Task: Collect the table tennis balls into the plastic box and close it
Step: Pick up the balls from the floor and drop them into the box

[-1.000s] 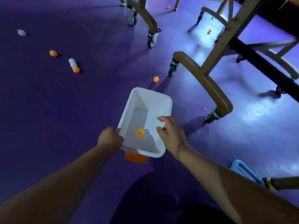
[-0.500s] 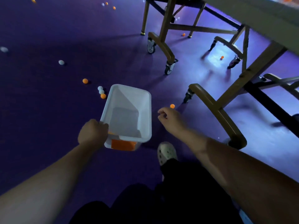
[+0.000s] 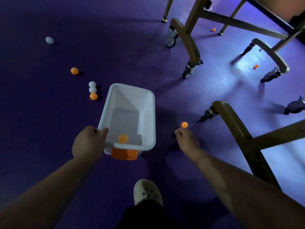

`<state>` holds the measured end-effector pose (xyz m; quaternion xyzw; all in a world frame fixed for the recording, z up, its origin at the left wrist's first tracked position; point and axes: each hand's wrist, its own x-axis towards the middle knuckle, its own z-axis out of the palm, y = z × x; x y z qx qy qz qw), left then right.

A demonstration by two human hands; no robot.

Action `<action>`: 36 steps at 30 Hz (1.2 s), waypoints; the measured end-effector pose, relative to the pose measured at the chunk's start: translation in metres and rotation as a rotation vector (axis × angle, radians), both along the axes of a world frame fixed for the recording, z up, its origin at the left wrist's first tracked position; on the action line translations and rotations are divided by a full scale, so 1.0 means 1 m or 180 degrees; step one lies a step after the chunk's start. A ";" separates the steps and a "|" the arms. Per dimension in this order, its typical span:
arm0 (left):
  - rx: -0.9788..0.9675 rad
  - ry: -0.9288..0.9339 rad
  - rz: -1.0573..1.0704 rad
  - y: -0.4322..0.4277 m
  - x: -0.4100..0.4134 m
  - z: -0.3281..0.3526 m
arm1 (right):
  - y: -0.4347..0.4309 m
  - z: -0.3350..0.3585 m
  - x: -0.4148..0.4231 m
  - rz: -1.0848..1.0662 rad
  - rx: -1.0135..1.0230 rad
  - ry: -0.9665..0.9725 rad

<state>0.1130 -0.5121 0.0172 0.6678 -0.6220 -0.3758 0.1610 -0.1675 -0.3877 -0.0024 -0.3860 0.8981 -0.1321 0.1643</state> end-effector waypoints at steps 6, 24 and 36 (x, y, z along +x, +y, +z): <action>-0.0011 -0.0025 0.0133 -0.031 -0.048 -0.038 | -0.030 -0.061 -0.069 0.0241 0.0315 0.0377; 0.0090 -0.0079 0.0411 -0.048 -0.103 -0.071 | -0.071 -0.120 -0.129 -0.0295 0.0471 -0.0505; -0.0303 -0.0112 0.0777 -0.059 -0.082 -0.053 | -0.178 -0.028 0.004 0.1920 -0.1678 -0.0261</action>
